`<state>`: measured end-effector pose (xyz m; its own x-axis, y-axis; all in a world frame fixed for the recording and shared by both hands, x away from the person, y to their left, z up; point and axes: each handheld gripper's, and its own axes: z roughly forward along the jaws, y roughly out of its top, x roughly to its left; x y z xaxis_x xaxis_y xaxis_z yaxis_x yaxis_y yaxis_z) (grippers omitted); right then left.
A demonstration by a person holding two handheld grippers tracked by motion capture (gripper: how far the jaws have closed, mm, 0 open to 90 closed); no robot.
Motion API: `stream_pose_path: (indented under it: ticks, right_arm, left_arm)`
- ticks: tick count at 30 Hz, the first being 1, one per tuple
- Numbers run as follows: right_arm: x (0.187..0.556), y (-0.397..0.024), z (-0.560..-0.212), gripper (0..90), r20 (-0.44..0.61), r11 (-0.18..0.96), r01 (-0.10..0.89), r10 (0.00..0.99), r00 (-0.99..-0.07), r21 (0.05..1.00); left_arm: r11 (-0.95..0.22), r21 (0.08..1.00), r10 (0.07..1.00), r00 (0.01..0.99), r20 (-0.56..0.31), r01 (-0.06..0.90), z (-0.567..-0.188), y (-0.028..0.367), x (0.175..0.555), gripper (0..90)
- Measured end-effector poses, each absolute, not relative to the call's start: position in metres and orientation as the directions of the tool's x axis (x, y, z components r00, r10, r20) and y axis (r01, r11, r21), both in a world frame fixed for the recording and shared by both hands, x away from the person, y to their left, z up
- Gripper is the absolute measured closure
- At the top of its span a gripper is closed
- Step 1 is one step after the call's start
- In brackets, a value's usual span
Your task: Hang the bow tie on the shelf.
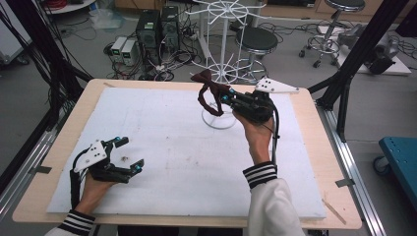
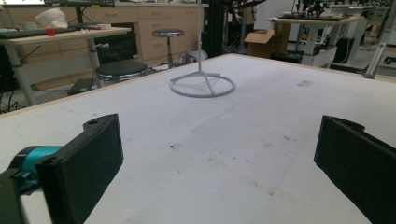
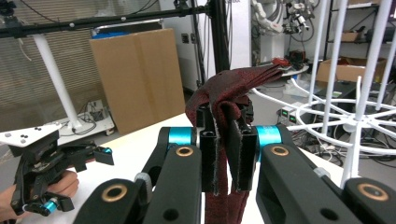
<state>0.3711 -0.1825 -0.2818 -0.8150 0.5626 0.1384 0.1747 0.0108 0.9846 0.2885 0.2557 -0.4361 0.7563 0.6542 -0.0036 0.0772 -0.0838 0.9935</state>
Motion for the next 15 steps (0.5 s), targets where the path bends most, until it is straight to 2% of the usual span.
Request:
stream_pose_path:
  ticks: [15]
  right_arm:
    - [0.3712, -0.1861, -0.2841, 84.7, 0.128, 0.012, 0.176, 0.633, -0.764, 0.984]
  left_arm:
    - [-0.066, 0.995, 0.666, 0.746, -0.013, 0.076, -0.4441, 0.2573, 0.2874, 1.7]
